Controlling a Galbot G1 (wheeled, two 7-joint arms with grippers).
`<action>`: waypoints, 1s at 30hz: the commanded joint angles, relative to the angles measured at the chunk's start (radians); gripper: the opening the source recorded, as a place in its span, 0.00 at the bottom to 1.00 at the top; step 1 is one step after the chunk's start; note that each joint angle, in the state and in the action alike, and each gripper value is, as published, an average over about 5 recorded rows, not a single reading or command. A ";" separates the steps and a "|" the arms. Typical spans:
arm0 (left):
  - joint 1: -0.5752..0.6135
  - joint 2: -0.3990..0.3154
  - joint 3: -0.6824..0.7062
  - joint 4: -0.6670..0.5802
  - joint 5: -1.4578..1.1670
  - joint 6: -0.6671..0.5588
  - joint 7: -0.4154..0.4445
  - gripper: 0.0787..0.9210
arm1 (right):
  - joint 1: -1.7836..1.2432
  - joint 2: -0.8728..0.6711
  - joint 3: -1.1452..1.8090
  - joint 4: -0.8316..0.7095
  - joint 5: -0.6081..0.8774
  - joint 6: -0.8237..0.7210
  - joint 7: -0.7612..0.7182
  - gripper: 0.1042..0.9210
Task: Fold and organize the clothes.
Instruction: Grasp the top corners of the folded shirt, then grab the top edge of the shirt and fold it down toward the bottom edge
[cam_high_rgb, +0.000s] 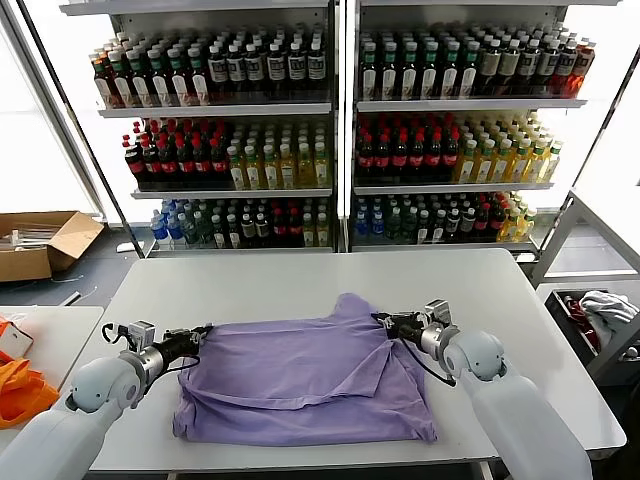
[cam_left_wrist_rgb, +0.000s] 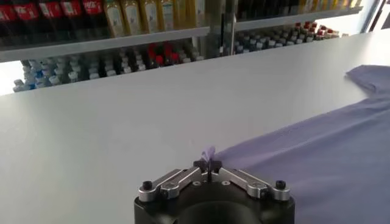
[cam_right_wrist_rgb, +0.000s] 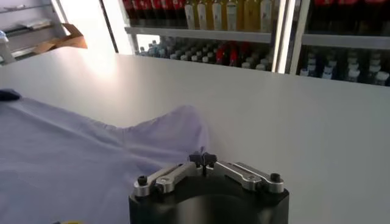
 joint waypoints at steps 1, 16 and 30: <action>0.027 0.006 -0.040 -0.080 -0.003 -0.028 -0.020 0.01 | -0.072 -0.029 0.070 0.160 0.067 0.013 -0.001 0.00; 0.293 0.069 -0.220 -0.333 -0.008 -0.049 -0.048 0.01 | -0.344 -0.134 0.165 0.343 0.070 0.056 -0.032 0.00; 0.532 0.103 -0.289 -0.494 0.030 0.034 -0.061 0.01 | -0.660 -0.165 0.300 0.539 0.038 0.087 -0.032 0.00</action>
